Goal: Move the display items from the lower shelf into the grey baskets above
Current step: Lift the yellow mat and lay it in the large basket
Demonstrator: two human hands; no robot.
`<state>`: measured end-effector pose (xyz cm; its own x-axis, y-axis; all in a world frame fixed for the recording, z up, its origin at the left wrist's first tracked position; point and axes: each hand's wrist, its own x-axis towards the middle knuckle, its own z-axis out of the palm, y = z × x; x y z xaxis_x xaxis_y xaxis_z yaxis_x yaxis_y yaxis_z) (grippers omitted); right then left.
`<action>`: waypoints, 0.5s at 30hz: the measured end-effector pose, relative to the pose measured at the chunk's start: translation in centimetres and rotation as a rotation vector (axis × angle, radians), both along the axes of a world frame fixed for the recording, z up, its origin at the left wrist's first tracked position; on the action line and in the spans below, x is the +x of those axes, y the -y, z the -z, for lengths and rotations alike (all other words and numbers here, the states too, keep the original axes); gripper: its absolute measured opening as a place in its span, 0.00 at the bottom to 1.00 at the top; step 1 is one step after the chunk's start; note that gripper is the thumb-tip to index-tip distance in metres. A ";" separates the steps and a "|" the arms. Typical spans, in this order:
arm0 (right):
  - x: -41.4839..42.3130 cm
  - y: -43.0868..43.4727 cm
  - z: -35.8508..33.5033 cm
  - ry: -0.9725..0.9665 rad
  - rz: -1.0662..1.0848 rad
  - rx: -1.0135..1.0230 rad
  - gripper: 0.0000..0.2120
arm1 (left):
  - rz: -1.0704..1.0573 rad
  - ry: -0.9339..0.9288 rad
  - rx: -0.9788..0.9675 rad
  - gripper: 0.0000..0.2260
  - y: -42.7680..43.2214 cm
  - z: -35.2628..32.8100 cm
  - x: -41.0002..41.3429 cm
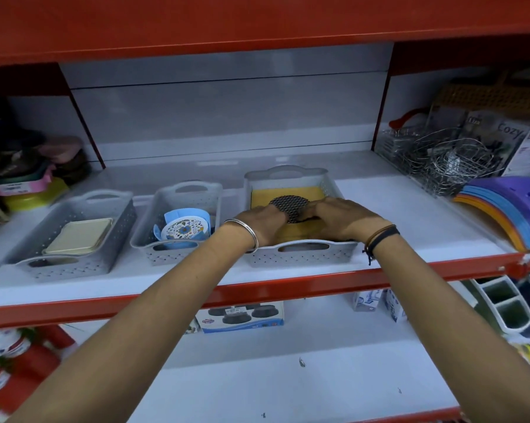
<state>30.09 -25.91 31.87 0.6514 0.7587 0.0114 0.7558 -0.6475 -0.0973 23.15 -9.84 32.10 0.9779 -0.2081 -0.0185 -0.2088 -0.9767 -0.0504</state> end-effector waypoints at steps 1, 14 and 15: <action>0.1 0.0 0.1 0.016 0.006 0.011 0.16 | -0.006 0.013 0.007 0.15 0.0 0.1 0.0; -0.3 -0.2 -0.4 -0.035 -0.021 0.055 0.17 | -0.104 0.021 -0.070 0.14 0.2 0.3 0.1; -0.1 -0.2 -0.3 -0.032 -0.025 0.054 0.17 | -0.120 0.027 -0.074 0.14 0.2 0.2 0.1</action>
